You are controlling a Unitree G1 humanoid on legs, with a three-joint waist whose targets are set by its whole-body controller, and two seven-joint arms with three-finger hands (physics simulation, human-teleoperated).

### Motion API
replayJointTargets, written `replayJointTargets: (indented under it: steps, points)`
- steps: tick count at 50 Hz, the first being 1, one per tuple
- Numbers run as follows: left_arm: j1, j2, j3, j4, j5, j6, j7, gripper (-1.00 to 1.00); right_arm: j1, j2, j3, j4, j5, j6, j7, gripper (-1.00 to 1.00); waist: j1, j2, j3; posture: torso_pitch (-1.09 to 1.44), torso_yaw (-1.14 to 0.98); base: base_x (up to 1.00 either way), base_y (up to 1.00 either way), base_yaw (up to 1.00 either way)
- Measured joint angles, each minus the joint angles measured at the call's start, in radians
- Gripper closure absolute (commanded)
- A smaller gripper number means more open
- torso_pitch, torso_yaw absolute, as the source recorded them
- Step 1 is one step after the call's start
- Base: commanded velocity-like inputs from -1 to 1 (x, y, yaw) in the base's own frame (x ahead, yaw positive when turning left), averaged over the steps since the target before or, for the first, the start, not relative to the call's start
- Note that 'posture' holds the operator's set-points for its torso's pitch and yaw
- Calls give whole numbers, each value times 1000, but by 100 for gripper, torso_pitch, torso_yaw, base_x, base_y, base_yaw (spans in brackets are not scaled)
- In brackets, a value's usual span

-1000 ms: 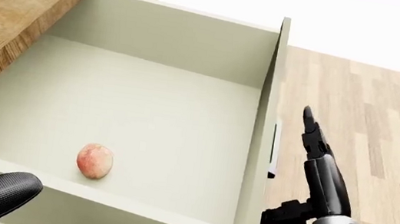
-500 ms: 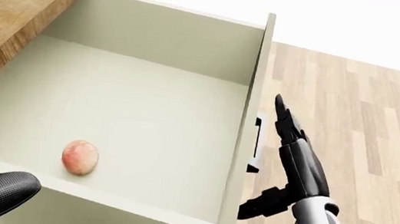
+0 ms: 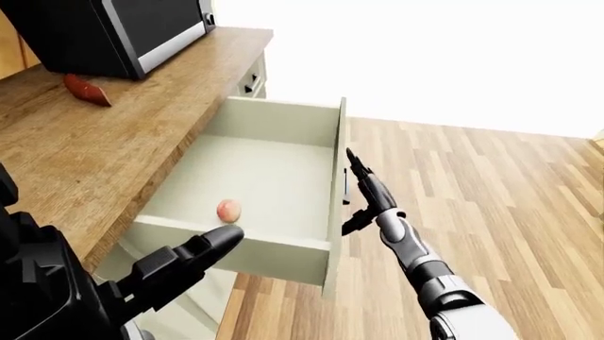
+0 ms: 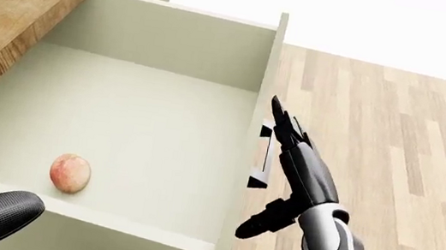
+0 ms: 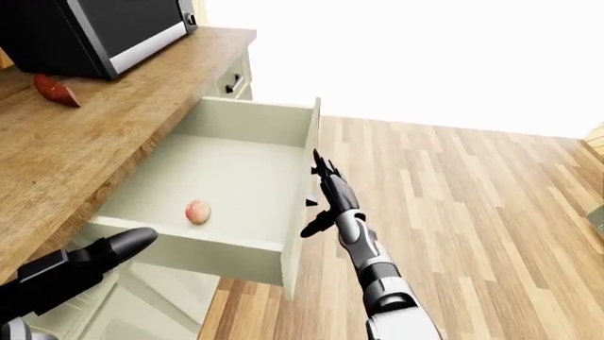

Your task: Close the right drawer.

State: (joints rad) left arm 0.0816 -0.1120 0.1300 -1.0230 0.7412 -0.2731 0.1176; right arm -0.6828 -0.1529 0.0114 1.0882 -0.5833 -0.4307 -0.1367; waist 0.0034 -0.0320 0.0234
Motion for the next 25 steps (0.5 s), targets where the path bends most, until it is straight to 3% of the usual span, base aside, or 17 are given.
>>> replayJointTargets:
  steps: [25]
  points:
    - [1,-5,9,-1,-6,-5,1,-100,-91,51,16,132,-58,-12,-47,-100,-3,5,-2,0,0,0,0,0]
